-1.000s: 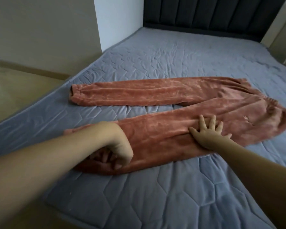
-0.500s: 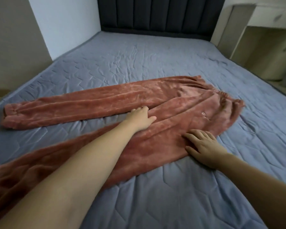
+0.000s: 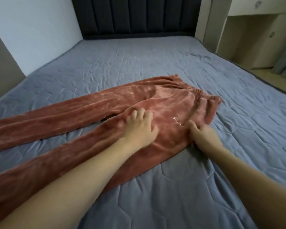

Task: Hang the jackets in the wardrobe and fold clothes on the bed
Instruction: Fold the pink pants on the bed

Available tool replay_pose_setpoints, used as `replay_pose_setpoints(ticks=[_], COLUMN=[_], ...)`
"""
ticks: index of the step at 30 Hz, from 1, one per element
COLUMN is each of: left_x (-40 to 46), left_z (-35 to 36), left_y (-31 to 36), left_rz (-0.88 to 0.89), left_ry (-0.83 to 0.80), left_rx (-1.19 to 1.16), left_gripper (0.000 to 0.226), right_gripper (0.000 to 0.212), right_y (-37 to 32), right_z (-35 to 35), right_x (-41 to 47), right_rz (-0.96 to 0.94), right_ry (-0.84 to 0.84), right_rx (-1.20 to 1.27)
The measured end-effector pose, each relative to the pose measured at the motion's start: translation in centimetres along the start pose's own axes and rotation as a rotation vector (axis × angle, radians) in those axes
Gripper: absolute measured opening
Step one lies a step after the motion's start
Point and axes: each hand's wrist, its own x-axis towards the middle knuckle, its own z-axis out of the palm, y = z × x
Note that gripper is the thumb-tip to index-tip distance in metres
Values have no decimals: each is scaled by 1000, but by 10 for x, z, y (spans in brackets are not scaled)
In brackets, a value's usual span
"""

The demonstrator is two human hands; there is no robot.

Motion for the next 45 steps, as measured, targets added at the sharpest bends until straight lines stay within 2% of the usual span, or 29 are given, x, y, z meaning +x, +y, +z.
replay_pose_setpoints(ticks=[2, 3, 4, 5, 6, 8, 9, 10, 11, 12, 13, 14, 16, 17, 19, 21, 24, 28, 29, 31, 34, 36, 38, 40, 42, 43, 45], left_x=[-13, -17, -16, -13, -9, -4, -6, -10, -17, -22, -26, -28, -33, -41, -72, -112, -152, -201, -214, -249, -268, -278, -281, -278, -271, -267, -258], left_z=[0, 2, 3, 0, -5, -11, -11, -12, -9, -5, -3, -1, -3, -4, -4, -9, -31, -70, -78, -94, -108, -119, -128, -130, -129, -129, -133], left_y=[36, 47, 54, 59, 62, 68, 71, 73, 72, 68, 58, 45, 10, -13, -58, -100, -164, -242, -256, -282, -294, -312, -327, -338, -349, -355, -364], left_rz=[121, 142, 169, 204, 230, 274, 286, 307, 327, 330, 312, 266, 80, -52, -272, -341, -444, -753, -765, -666, -358, -274, -251, -206, -216, -254, -422], left_ry=[-324, -471, -519, -493, -449, -385, -425, -524, -625, -671, -625, -488, -172, -137, -290, -415, -443, -506, -474, -339, -265, -259, -279, -373, -394, -376, -325], left_rx=[-58, 35, 148, 222, 222, 32, -90, -176, -218, -236, -252, -266, -167, -68, 74, 121, 166, 201, 218, 296, 204, 55, -48, -74, -94, -121, -218], left_gripper=[54, 59, 56, 49, 41, 26, 22, 18, 15, 16, 23, 33, 50, 55, 69, 80, 85, 80, 76, 59, 31, 36, 29, 12, 11, 11, 10], right_gripper=[67, 76, 83, 84, 77, 55, 49, 49, 52, 57, 63, 69, 73, 70, 64, 66, 72, 74, 74, 72, 57, 41, 41, 42, 35, 30, 24], right_y=[3, 2, 1, -1, 0, 7, 13, 20, 26, 28, 24, 15, -14, -31, -64, -95, -144, -213, -227, -260, -279, -293, -296, -295, -296, -299, -307], right_z=[-9, -10, -9, -6, -2, -8, -16, -23, -28, -30, -28, -22, 2, 18, 55, 96, 149, 201, 213, 243, 257, 265, 265, 263, 264, 266, 270], right_x=[41, 61, 76, 90, 100, 113, 116, 117, 116, 111, 102, 89, 67, 56, 32, 4, -31, -76, -88, -116, -127, -134, -137, -136, -136, -136, -136], right_rz=[299, 372, 403, 412, 407, 422, 445, 474, 493, 474, 393, 256, -64, -199, -394, -511, -605, -706, -728, -805, -961, -1126, -1310, -1445, -1566, -1595, -1533], right_ry=[110, 125, 134, 152, 198, 344, 404, 440, 442, 429, 428, 429, 371, 281, 23, -197, -284, -416, -454, -508, -358, -305, -359, -414, -404, -377, -343], right_rx=[256, 324, 378, 439, 513, 770, 881, 903, 792, 567, 341, 166, -34, -97, -201, -311, -365, -343, -349, -401, -385, -265, -194, -221, -270, -266, -246])
